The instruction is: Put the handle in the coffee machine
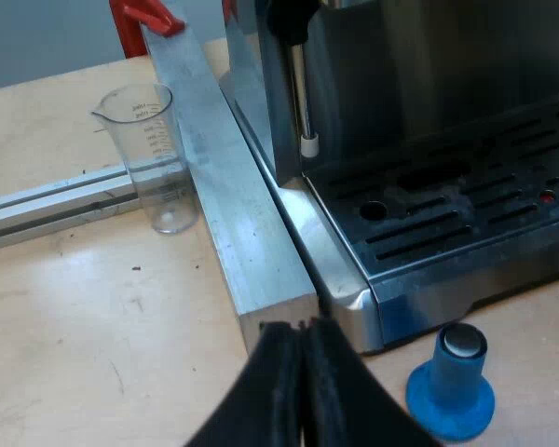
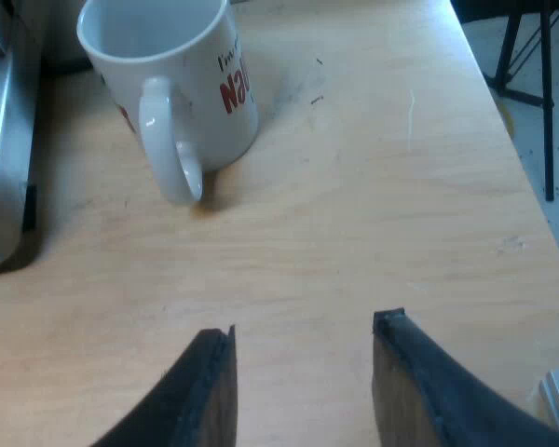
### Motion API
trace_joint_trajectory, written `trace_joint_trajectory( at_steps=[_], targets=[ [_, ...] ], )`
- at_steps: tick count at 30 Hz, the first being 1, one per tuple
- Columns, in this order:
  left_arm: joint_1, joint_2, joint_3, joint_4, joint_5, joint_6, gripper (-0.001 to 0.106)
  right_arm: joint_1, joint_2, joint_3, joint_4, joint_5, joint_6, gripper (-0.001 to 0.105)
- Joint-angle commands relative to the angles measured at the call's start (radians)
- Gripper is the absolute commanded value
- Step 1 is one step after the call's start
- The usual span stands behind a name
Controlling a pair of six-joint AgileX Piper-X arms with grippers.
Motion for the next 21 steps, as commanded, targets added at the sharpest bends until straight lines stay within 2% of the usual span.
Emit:
trace_joint_trajectory(
  at_steps=[1, 4, 8, 9, 10, 12, 15, 18, 19, 20, 21],
  targets=[
    [-0.003, -0.142, -0.019, 0.019, -0.008, -0.007, 0.001, -0.005, -0.045, -0.032, 0.020, 0.006, -0.004, 0.037],
    [-0.003, -0.142, -0.030, 0.043, -0.008, -0.002, 0.001, -0.005, -0.045, -0.057, 0.037, 0.006, -0.009, 0.038],
    [-0.003, -0.142, -0.040, 0.061, 0.004, 0.001, 0.001, -0.005, -0.038, -0.117, 0.107, 0.006, -0.117, 0.038],
    [-0.003, -0.142, -0.056, 0.097, 0.111, 0.000, 0.025, -0.005, -0.029, -0.139, 0.136, 0.006, -0.143, 0.038],
    [-0.003, -0.142, -0.056, 0.097, 0.123, 0.000, 0.029, -0.005, -0.024, -0.152, 0.151, 0.006, -0.157, 0.038],
    [-0.003, -0.142, -0.056, 0.097, 0.145, 0.000, 0.045, -0.005, 0.003, -0.199, 0.205, 0.006, -0.197, 0.038],
    [-0.003, -0.142, -0.056, 0.097, 0.145, 0.000, 0.050, -0.005, 0.030, -0.231, 0.246, 0.006, -0.224, 0.038],
    [-0.003, -0.142, -0.056, 0.097, 0.147, 0.000, 0.053, -0.005, 0.100, -0.311, 0.335, 0.006, -0.266, 0.038],
    [-0.003, -0.142, -0.056, 0.097, 0.149, 0.000, 0.053, -0.005, 0.135, -0.342, 0.366, 0.004, -0.281, 0.041],
    [-0.003, -0.142, -0.056, 0.097, 0.150, 0.000, 0.053, 0.002, 0.176, -0.370, 0.386, -0.007, -0.274, 0.051],
    [-0.003, -0.142, -0.056, 0.097, 0.152, 0.000, 0.053, 0.004, 0.181, -0.377, 0.389, -0.011, -0.273, 0.054]
  ],
)
